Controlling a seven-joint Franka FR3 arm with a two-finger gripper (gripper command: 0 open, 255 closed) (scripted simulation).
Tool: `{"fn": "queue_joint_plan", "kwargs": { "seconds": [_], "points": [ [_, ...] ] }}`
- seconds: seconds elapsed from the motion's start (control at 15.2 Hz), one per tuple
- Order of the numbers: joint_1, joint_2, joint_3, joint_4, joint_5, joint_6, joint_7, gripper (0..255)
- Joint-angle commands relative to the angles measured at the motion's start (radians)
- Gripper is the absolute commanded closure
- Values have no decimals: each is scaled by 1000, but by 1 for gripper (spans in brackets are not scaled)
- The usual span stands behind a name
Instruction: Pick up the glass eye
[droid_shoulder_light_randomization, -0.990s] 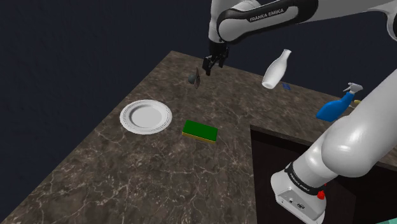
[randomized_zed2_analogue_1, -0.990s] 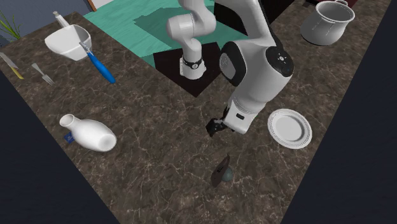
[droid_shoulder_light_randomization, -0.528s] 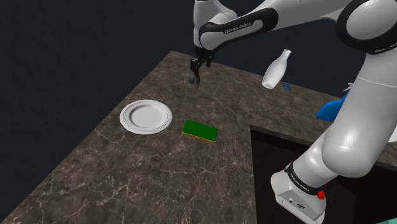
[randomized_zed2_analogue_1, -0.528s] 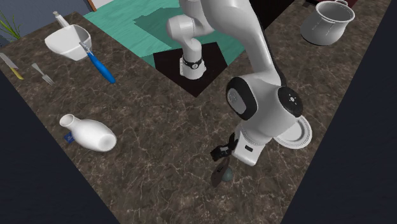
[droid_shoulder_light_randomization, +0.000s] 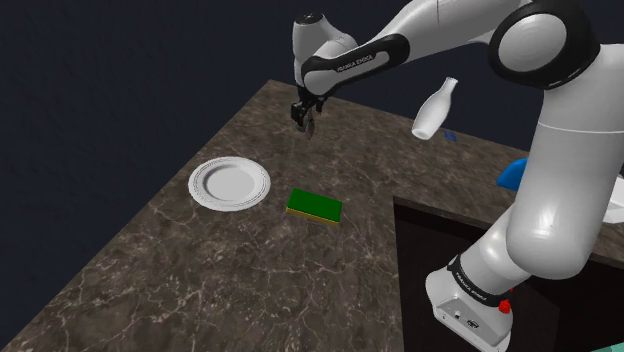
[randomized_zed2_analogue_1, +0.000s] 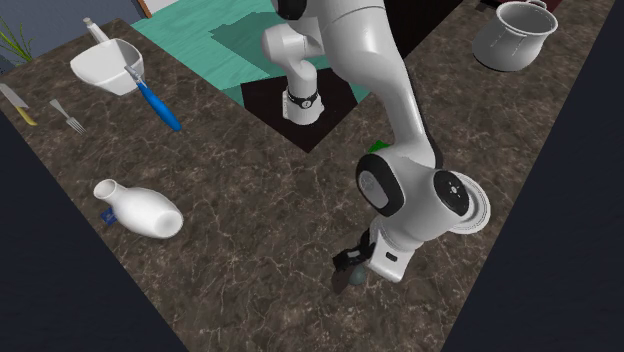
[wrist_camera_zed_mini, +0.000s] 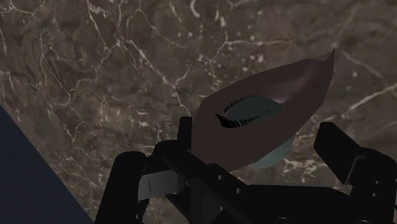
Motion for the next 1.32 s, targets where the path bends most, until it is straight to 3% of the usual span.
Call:
{"fn": "queue_joint_plan", "kwargs": {
  "seconds": [0.0, 0.2, 0.26, 0.86, 1.25],
  "points": [
    [1, 14, -2, -7, -6, 20, 10, 0],
    [1, 18, -3, -9, -8, 25, 13, 0],
    [2, 18, -2, -8, -8, 25, 14, 255],
    [1, 18, -3, -9, -8, 25, 13, 255],
    [0, -21, 4, 15, 9, -33, -15, 255]
  ]
}}
